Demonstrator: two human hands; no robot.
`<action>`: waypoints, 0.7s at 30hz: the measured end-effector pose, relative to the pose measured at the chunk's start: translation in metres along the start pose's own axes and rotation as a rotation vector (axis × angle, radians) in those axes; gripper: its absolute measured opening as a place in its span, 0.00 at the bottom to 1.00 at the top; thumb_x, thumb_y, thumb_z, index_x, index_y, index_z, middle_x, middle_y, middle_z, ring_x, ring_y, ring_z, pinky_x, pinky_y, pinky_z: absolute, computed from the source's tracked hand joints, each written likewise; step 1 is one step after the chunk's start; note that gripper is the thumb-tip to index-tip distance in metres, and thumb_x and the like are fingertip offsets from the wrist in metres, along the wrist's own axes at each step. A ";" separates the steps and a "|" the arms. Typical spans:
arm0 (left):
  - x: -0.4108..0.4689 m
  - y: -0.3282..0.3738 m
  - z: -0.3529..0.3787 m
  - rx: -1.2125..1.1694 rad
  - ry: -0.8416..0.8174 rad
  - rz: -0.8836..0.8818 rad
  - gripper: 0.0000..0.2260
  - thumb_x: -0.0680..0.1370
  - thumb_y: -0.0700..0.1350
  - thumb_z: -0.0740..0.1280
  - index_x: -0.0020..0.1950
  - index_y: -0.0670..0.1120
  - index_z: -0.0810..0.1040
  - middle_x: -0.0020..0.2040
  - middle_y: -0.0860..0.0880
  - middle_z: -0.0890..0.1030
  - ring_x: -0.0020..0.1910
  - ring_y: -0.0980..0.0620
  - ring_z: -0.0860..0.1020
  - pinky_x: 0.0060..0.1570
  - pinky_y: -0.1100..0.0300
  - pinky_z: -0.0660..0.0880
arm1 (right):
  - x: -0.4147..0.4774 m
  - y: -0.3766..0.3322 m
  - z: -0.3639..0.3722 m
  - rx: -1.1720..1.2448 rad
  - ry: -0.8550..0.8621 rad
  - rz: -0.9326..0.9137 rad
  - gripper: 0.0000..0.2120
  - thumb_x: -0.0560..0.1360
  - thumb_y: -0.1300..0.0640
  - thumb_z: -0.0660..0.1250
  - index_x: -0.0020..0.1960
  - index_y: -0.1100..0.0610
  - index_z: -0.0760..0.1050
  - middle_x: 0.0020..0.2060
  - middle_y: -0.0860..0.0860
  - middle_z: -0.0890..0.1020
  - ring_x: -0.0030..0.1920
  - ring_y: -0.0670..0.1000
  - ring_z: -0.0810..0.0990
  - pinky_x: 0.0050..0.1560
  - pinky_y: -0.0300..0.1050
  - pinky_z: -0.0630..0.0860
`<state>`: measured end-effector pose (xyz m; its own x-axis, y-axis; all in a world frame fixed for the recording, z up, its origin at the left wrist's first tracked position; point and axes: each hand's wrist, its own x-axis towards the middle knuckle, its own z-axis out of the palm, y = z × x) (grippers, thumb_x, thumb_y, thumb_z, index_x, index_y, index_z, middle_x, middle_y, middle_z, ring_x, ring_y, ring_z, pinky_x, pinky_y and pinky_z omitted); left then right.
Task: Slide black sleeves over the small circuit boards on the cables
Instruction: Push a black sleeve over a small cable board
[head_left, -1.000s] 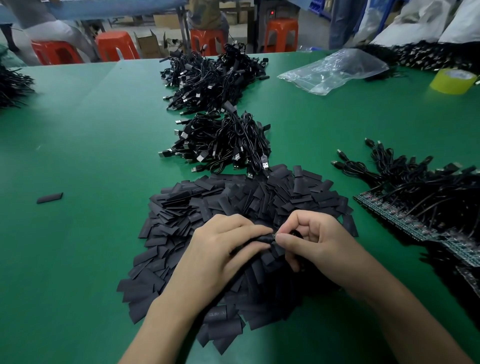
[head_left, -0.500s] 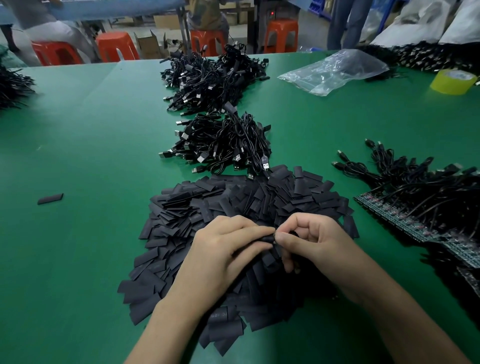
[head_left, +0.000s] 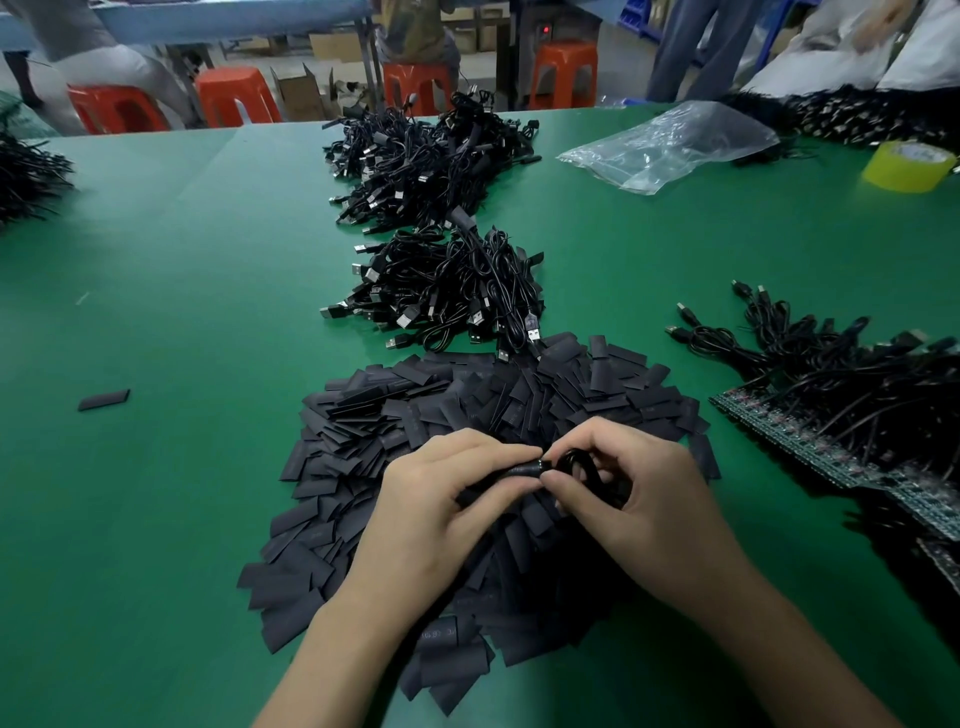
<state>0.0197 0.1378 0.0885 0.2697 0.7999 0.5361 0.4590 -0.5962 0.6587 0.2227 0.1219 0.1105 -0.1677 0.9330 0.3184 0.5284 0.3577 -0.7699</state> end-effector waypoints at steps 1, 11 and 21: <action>0.000 0.000 0.000 0.002 -0.005 0.002 0.09 0.78 0.48 0.74 0.57 0.49 0.87 0.50 0.58 0.84 0.50 0.58 0.82 0.51 0.61 0.78 | 0.000 0.000 0.000 -0.013 0.001 -0.007 0.06 0.75 0.58 0.76 0.47 0.49 0.81 0.40 0.40 0.82 0.44 0.43 0.81 0.43 0.29 0.71; 0.002 -0.001 -0.006 0.067 0.052 0.005 0.14 0.75 0.47 0.78 0.59 0.49 0.86 0.49 0.56 0.83 0.49 0.56 0.82 0.50 0.60 0.78 | 0.002 0.002 -0.005 0.064 0.045 0.054 0.07 0.74 0.59 0.77 0.46 0.47 0.82 0.37 0.41 0.83 0.40 0.45 0.84 0.42 0.32 0.75; 0.004 0.001 -0.008 0.039 0.070 0.001 0.10 0.75 0.46 0.76 0.56 0.49 0.87 0.47 0.59 0.83 0.47 0.58 0.82 0.49 0.67 0.75 | 0.002 0.001 -0.004 0.253 0.001 0.144 0.07 0.75 0.63 0.75 0.47 0.51 0.83 0.35 0.49 0.86 0.38 0.45 0.87 0.43 0.36 0.79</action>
<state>0.0144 0.1395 0.0953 0.2104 0.7919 0.5732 0.4914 -0.5926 0.6383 0.2259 0.1238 0.1127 -0.1054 0.9749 0.1960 0.3226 0.2200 -0.9206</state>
